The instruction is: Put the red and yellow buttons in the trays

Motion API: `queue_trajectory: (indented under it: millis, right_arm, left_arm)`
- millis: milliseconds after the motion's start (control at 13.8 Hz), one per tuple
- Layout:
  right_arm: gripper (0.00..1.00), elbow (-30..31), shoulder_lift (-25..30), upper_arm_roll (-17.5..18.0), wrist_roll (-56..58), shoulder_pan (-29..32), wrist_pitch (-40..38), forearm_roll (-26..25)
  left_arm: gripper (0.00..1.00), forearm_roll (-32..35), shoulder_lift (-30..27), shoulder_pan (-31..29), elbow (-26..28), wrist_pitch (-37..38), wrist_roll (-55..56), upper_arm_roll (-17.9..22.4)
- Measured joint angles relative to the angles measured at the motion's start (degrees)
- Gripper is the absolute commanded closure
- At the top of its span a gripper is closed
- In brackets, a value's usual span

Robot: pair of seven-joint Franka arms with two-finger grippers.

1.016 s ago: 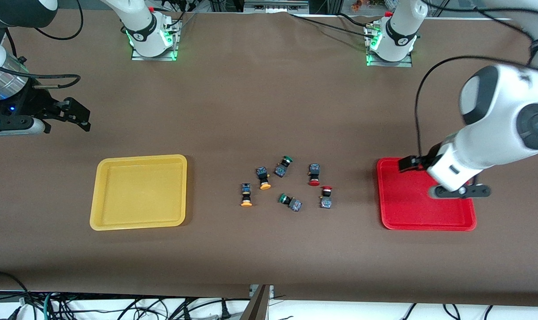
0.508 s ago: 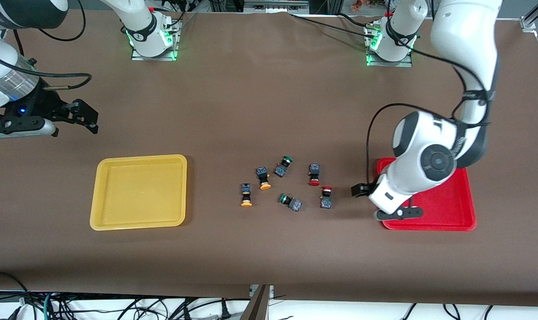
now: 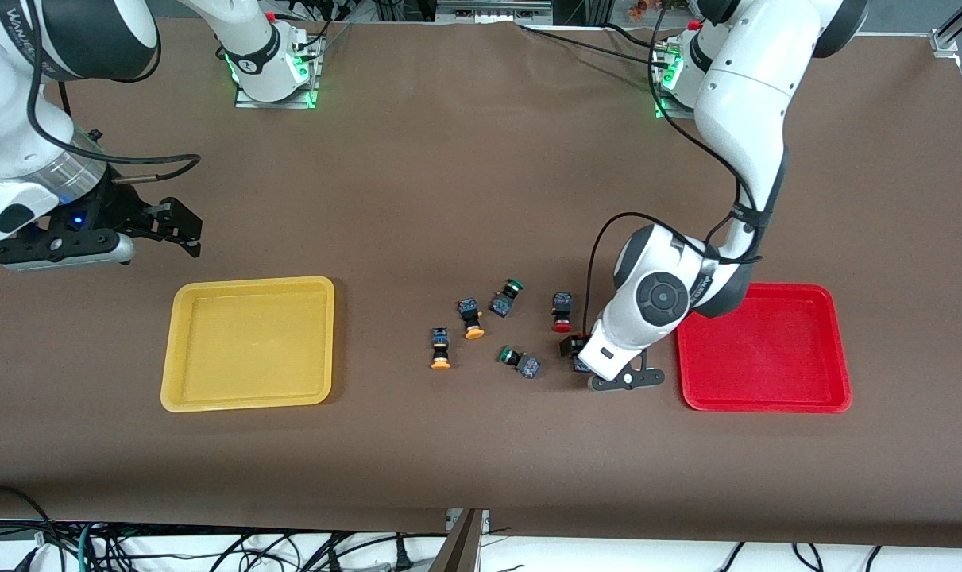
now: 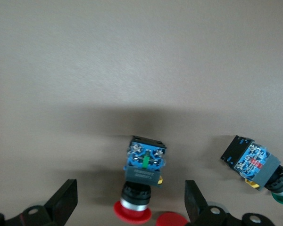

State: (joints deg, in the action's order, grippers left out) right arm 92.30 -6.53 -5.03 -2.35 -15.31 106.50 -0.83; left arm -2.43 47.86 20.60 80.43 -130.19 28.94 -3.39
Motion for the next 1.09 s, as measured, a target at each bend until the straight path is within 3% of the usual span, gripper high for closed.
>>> queue_trajectory:
  millis: [290, 508, 581, 871, 1089]
  right_arm:
    - [0.0, -0.03, -1.37, -0.1, 0.0, 0.01, -0.01, 0.33]
    - [0.0, -0.03, -1.93, 0.0, 0.0, -0.3, -0.19, 0.34]
    - [0.0, 0.0, -2.26, 0.0, 0.0, -0.47, -0.34, 0.34]
    - [0.0, 0.02, -5.83, 0.08, 0.15, -0.92, -1.66, 0.33]
    - [0.0, 0.0, -6.89, 0.1, 0.23, -1.36, -2.07, 0.33]
  left_arm:
    - [0.04, 0.0, 1.55, 0.67, -0.04, -0.59, 0.0, 0.12]
    - [0.42, 0.0, 1.78, 0.93, -0.04, -1.46, 0.0, 0.28]
    - [0.47, 0.0, 1.94, 0.96, -0.04, -1.75, 0.0, 0.3]
    - [0.9, 0.15, 2.4, 0.99, -0.48, -2.75, -0.05, 0.59]
    - [0.94, 2.83, 2.41, 1.0, -1.4, -2.75, -0.13, 0.71]
